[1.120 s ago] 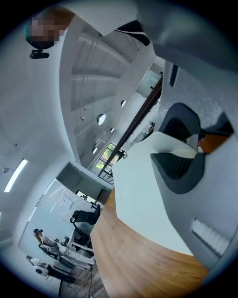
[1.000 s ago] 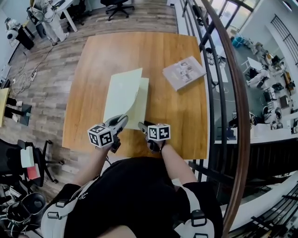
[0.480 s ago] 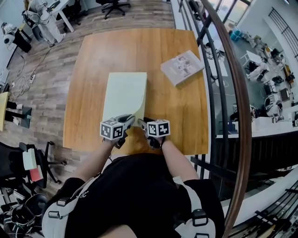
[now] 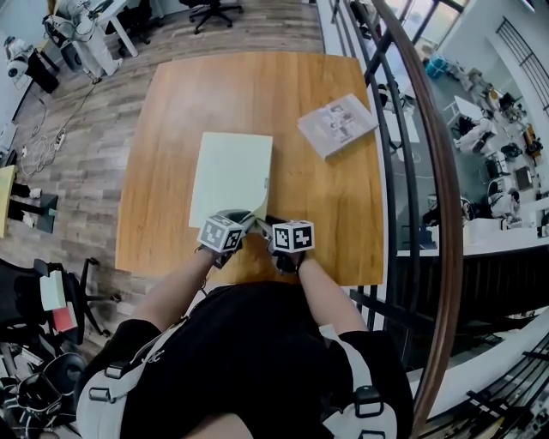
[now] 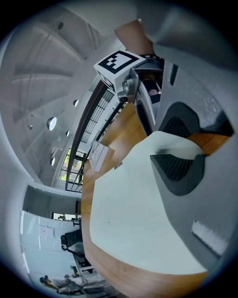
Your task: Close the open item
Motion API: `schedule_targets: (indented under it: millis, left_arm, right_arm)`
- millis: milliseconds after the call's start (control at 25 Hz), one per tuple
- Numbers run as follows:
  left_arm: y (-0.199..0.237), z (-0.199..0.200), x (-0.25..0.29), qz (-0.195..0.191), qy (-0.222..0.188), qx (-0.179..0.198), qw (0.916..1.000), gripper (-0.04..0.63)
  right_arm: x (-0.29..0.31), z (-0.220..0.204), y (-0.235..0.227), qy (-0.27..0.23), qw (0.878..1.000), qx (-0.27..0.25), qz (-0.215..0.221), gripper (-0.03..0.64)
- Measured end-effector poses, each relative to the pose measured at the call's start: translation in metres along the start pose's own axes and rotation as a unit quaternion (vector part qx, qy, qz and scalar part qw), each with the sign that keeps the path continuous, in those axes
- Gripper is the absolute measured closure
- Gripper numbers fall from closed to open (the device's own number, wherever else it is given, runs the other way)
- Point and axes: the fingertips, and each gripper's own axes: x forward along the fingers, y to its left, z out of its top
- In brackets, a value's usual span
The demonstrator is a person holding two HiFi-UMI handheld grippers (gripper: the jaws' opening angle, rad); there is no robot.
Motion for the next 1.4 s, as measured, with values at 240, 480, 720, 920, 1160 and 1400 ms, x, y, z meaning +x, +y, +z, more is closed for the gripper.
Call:
schedule_targets:
  millis: [240,480,720,920,1160,1400]
  left_arm:
    - [-0.001,0.005,0.002,0.001,0.043,0.036,0.9984,0.541]
    - [-0.011,0.002,0.005,0.019,0.043,0.072,0.9963,0.492]
    - [-0.029,-0.001,0.003,-0.043,0.030,0.058,0.9970,0.327]
    - [-0.046,0.006,-0.029,-0.120,-0.042,0.010,0.9918,0.376]
    - [-0.035,0.053,-0.102,-0.056,-0.223,0.005,0.9733,0.597]
    - [-0.036,0.073,-0.181,0.023,-0.329,0.035,0.9434,0.597]
  right_arm:
    - [-0.006,0.005,-0.002,0.001,1.000,-0.025,-0.019,0.456]
    - [-0.048,0.023,-0.013,-0.023,0.988,-0.094,-0.124,0.614]
    - [-0.085,0.054,0.016,-0.072,0.985,-0.104,-0.119,0.614]
    - [-0.121,0.084,0.048,-0.144,0.964,-0.164,-0.152,0.614]
    - [-0.164,0.117,0.085,-0.255,0.929,-0.205,-0.174,0.614]
    - [-0.202,0.129,0.132,-0.346,0.886,-0.241,-0.193,0.614]
